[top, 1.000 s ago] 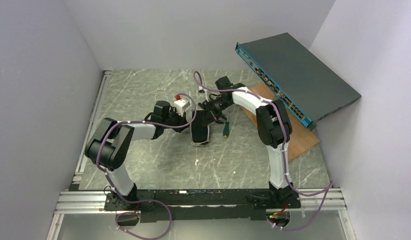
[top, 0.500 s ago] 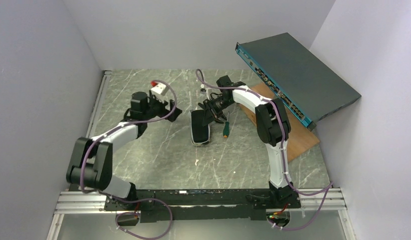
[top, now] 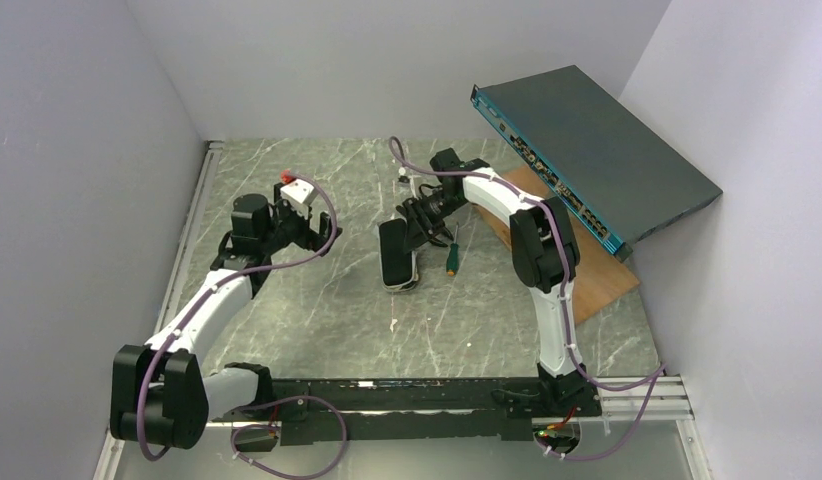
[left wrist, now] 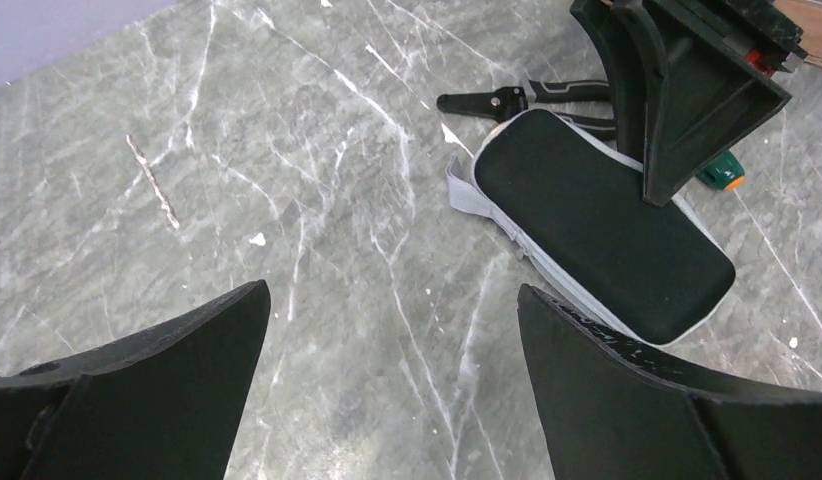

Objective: Open the umbrella

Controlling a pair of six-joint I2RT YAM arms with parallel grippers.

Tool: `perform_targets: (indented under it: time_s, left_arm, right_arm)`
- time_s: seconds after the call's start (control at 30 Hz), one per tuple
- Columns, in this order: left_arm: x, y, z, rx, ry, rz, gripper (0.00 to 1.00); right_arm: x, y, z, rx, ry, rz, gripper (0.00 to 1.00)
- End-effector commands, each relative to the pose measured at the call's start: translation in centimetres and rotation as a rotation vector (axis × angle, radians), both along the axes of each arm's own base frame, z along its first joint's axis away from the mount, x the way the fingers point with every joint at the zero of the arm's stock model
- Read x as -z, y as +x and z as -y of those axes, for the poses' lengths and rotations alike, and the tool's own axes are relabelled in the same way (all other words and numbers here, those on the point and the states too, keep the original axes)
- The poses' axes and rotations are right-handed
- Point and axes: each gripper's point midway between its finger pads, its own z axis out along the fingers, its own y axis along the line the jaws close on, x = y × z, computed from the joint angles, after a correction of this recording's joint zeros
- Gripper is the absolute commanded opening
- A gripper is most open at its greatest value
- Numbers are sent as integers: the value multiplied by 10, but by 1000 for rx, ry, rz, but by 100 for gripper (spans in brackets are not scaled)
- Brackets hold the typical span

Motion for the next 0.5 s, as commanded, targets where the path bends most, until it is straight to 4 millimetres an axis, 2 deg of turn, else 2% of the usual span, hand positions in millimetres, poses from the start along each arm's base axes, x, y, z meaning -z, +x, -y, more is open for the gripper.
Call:
perform_targets:
  time_s: [0.0,0.07,0.3,0.37,0.47]
  left_arm:
    - [-7,-4,1,14,-6,-10,100]
    - [-9,-4,3,24,-21,-21,100]
    - [-14,-9,14,61,-137,-130,100]
    - [-13,-14,18,84,-180,-176,100]
    - [-7,-18,20,57,-233,-239,100]
  right_arm:
    - [-38,-6,-17,-62,60,72,40]
    - [-42,-7,-22,-78,70,81,41]
    - [-63,-9,-52,-112,127,108,54]
    - [-63,-9,-60,-108,134,105,58]
    - [-52,-8,-69,-97,129,80,59]
